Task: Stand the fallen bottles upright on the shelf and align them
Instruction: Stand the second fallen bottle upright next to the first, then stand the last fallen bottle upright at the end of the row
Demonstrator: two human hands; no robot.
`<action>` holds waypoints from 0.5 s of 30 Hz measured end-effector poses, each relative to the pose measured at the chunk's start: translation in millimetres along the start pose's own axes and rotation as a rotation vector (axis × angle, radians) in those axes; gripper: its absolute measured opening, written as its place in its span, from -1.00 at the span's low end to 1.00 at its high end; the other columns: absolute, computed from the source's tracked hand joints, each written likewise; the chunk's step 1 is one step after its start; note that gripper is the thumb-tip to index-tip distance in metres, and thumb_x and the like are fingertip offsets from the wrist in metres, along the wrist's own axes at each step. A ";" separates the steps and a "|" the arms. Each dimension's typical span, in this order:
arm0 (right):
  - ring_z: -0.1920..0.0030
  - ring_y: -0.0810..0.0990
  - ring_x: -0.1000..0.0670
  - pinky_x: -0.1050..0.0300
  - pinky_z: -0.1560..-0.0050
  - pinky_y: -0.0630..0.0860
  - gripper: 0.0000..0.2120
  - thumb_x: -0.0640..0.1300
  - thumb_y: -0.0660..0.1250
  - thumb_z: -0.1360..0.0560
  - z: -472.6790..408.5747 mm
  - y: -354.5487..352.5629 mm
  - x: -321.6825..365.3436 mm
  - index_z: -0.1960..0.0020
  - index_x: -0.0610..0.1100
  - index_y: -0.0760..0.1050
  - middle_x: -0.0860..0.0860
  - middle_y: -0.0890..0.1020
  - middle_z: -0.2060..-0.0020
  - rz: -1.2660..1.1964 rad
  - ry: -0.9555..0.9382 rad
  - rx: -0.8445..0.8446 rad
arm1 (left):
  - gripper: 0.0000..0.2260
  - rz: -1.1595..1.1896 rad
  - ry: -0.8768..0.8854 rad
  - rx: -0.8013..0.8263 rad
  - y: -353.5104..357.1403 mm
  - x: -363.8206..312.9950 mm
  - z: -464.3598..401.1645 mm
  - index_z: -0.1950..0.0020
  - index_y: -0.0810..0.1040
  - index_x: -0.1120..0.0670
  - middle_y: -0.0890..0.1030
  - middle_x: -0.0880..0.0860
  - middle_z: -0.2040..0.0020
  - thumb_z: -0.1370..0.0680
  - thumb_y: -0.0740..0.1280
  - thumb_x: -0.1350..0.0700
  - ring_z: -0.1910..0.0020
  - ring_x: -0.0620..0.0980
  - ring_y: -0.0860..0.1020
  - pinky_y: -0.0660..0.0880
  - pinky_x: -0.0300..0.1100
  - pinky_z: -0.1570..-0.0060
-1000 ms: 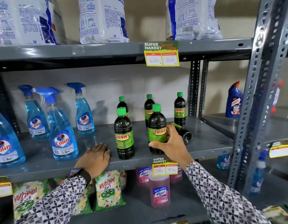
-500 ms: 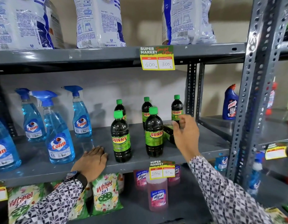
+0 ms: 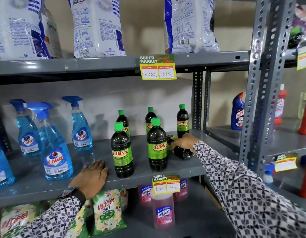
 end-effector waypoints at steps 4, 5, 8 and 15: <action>0.04 0.77 -0.21 -0.23 -0.07 0.72 -0.44 -0.03 0.69 -0.26 2.7 -0.6 -9.1 -0.18 -0.19 0.62 -0.18 0.75 0.01 -0.287 -0.097 -0.136 | -0.50 0.017 -0.004 -0.007 0.3 0.5 -1.2 -0.63 0.11 0.06 0.12 0.05 -0.66 -0.70 -0.12 -0.05 -0.64 -0.01 0.06 0.00 -0.01 -0.61; 0.06 0.78 -0.16 -0.19 -0.06 0.72 -0.49 0.00 0.70 -0.25 5.3 -1.7 -9.1 -0.13 -0.13 0.65 -0.12 0.76 0.05 -0.337 -0.157 -0.204 | -0.50 0.003 0.001 -0.002 0.6 0.8 -0.8 -0.63 0.11 0.05 0.11 0.05 -0.66 -0.70 -0.13 -0.04 -0.64 -0.01 0.06 -0.01 -0.02 -0.61; 0.01 0.70 0.02 -0.01 -0.07 0.64 -0.41 0.09 0.73 -0.24 16.0 -4.3 -6.9 -0.14 -0.03 0.54 0.07 0.72 0.03 -0.415 -0.330 -0.383 | -0.53 -0.088 0.031 0.010 2.3 1.9 -0.8 -0.62 0.14 0.03 0.08 0.06 -0.66 -0.70 -0.11 0.01 -0.65 0.02 0.04 -0.02 -0.01 -0.60; 0.06 0.55 0.25 0.28 0.12 0.50 -0.22 0.04 0.76 -0.20 26.8 13.8 -26.7 -0.20 0.00 0.33 0.16 0.57 0.03 -0.417 -0.387 -0.492 | -0.55 -0.170 0.046 -0.012 2.9 0.7 -1.3 -0.61 0.16 0.04 0.10 0.09 -0.66 -0.71 -0.07 0.03 -0.65 0.06 0.06 -0.02 -0.01 -0.59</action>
Point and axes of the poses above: each hand's wrist, its own z-axis away from the middle knuckle, its own y-axis out of the palm, x = y × z, the point moved 1 cm from there along -z, towards the middle knuckle
